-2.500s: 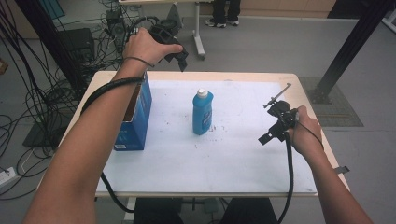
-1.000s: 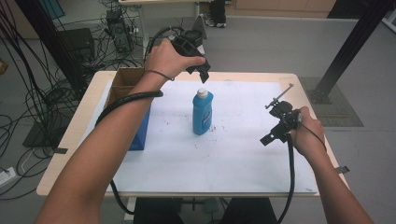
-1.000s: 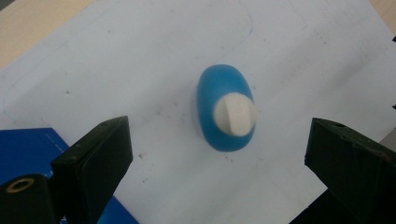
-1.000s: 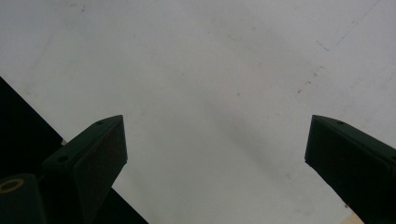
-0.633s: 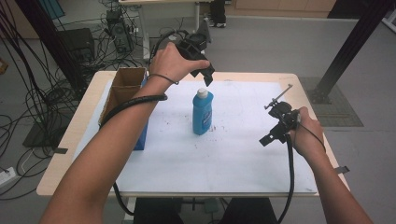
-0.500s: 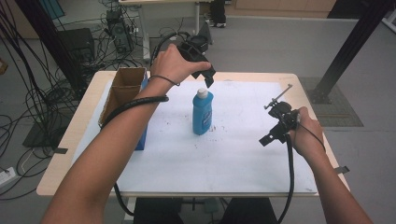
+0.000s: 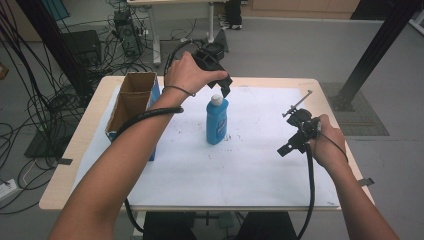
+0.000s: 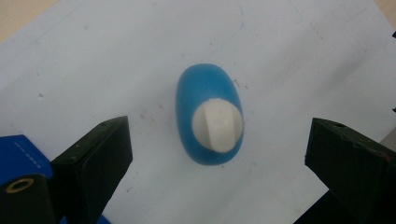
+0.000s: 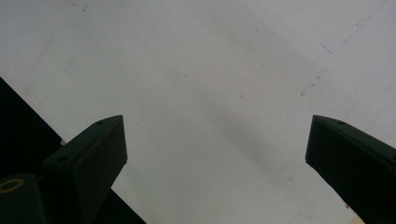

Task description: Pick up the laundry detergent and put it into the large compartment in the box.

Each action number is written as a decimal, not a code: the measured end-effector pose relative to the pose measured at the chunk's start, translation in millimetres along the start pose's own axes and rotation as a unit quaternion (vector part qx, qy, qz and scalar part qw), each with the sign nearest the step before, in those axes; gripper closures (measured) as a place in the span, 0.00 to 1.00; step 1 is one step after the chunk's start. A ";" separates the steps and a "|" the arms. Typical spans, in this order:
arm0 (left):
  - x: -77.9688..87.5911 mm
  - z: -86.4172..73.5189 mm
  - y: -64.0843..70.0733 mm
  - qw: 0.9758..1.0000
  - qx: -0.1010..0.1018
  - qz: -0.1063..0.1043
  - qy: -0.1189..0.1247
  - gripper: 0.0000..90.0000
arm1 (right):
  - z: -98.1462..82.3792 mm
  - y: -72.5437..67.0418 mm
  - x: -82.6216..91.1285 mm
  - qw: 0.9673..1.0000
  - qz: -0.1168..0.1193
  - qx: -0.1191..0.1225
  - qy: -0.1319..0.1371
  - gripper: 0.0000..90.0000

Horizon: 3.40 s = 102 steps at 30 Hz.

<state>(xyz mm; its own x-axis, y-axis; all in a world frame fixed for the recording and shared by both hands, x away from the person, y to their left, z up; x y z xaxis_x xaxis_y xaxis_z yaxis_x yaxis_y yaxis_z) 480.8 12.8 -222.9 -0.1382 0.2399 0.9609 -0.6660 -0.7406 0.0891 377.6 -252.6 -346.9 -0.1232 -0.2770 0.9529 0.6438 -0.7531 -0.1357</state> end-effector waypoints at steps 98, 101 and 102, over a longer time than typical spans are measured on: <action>-84.0 -14.3 0.3 0.999 0.031 0.023 0.000 0.10 | -0.7 -0.7 -12.0 1.000 0.003 0.010 -0.001 0.05; -83.9 -14.9 0.0 0.999 0.031 0.017 0.002 0.10 | -0.4 -0.9 -12.3 1.000 0.002 0.010 -0.001 0.05; -83.8 -15.0 -0.1 0.999 0.030 0.020 0.002 0.10 | -0.3 -0.6 -12.2 1.000 0.003 0.012 -0.002 0.05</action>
<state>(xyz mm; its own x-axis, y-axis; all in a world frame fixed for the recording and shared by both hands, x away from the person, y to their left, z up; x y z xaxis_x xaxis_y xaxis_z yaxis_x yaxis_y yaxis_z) 481.4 2.2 -307.4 -0.1662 0.2114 0.9632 -0.6144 -0.7862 0.0665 378.5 -249.0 -358.5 -0.1156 -0.2787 0.9534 0.6629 -0.7365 -0.1349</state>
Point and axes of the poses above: each handheld gripper's, and its own axes: x roughly backward along the jaws, z roughly out of its top, y roughly to its right, the point moved 2 cm from there along -x, roughly forward along the jaws, and after that the axes turned 1 degree about -x, right-handed, at the moved point
